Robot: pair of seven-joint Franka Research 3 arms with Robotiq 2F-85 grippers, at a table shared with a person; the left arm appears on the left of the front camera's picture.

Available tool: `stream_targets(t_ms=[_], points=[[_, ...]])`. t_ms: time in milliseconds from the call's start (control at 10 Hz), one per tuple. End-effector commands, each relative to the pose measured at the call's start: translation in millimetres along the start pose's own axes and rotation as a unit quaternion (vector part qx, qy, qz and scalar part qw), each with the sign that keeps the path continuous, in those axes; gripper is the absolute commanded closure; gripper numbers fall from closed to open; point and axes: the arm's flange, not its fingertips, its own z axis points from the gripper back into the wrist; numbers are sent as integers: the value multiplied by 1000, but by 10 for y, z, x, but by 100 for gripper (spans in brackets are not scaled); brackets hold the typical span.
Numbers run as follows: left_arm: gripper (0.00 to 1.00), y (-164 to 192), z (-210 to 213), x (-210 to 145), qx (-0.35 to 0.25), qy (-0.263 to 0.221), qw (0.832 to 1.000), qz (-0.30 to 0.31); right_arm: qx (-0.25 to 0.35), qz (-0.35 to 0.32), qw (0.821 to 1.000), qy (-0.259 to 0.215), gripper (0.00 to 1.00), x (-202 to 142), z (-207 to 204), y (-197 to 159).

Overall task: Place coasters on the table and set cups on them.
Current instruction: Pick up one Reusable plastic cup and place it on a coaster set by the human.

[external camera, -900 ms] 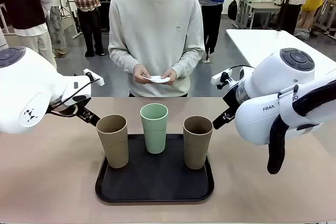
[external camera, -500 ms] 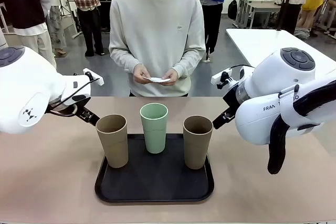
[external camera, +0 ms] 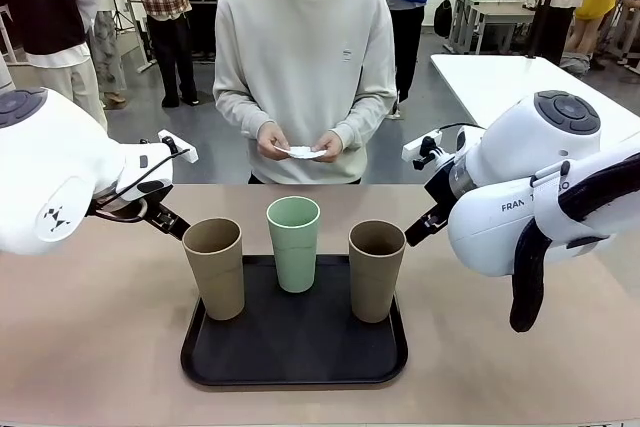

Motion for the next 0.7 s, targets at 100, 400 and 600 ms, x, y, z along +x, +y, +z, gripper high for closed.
stream_targets(t_ms=[100,400,600], points=[[0,-1,0,0,0,0,1000,0,0,0,1000,0,0,0,0,1],[0,113,340,48,24,-21,999,-7,-20,1,1000,-10,0,7,301,-11],[0,330,1084,20,24,-14,1000,-4,-37,-6,999,-14,0,-102,1105,41]])
